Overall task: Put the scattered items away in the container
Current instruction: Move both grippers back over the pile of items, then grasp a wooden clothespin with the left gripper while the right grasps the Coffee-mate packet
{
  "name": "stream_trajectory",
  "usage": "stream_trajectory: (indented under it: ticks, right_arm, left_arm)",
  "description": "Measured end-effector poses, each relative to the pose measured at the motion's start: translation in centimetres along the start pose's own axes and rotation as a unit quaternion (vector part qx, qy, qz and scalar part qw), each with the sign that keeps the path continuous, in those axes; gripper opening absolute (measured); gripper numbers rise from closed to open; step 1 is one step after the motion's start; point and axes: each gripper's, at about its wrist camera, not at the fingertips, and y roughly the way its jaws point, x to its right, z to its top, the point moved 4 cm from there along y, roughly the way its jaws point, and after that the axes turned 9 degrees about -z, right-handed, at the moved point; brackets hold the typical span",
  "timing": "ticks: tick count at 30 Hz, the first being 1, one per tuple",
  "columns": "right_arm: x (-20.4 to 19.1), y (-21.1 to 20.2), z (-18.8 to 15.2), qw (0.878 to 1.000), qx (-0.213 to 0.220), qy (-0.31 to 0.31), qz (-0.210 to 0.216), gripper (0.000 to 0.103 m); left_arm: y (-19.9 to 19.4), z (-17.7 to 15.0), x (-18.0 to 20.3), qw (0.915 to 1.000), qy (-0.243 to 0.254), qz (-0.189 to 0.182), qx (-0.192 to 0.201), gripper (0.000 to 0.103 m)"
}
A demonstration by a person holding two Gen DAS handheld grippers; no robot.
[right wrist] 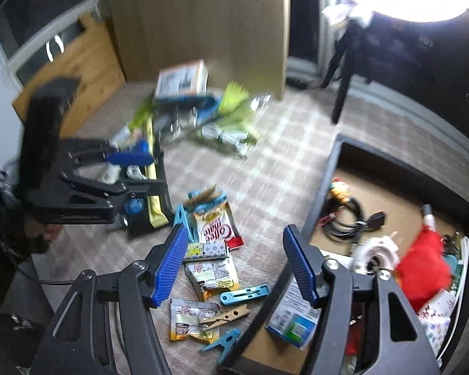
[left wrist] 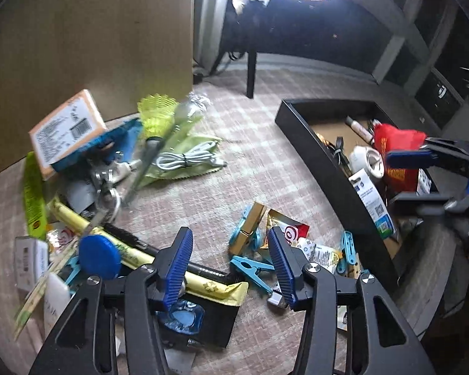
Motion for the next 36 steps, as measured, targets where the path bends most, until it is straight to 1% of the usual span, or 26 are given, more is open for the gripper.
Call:
stream_trajectory:
  ticks: [3,5,8,10,18,23,25,29,33,36]
  right_arm:
    - [-0.8,2.4,-0.2,0.999,-0.027,-0.019,0.000,0.062]
    - [-1.2,4.0,-0.3,0.999,-0.045,-0.029,0.009,0.061]
    - [-1.7,5.3,-0.4,0.997,-0.058,-0.040,0.015,0.061]
    - [-2.0,6.1,-0.3,0.997,-0.061,-0.048,0.013,0.061]
    - [-2.4,8.6,-0.2,0.994,-0.081,-0.073,0.015,0.061]
    - [-2.2,9.3,-0.1,0.993,-0.087,-0.073,0.017,0.061]
    - [-2.2,9.6,0.0,0.993,-0.088,-0.075,0.017,0.061]
    - [-2.3,10.0,0.2,0.992,-0.091,-0.082,0.017,0.061]
    - [-3.0,10.7,0.1,0.990,-0.097,-0.099,0.016,0.061]
    - [-3.3,11.1,0.2,0.989,-0.099,-0.106,0.019,0.061]
  left_arm:
    - [1.2,0.0,0.6,0.9994,0.027,-0.009,-0.018,0.047]
    - [2.2,0.0,1.0,0.9985,0.044,-0.010,-0.031,0.047]
    - [3.5,0.0,1.2,0.9965,0.067,-0.010,-0.049,0.044]
    - [4.3,0.3,1.0,0.9958,0.071,-0.007,-0.057,0.043]
    - [6.8,1.3,0.8,0.9936,0.076,-0.029,-0.078,0.043]
    - [7.9,1.7,1.1,0.9910,0.091,-0.037,-0.091,0.036]
    - [8.3,1.7,1.1,0.9899,0.096,-0.038,-0.097,0.029]
    - [8.4,1.9,0.8,0.9899,0.089,-0.047,-0.099,0.016]
    - [8.0,2.0,0.0,0.9910,0.079,-0.052,-0.094,0.016]
    - [7.2,2.4,-0.8,0.9934,0.056,-0.063,-0.078,0.015]
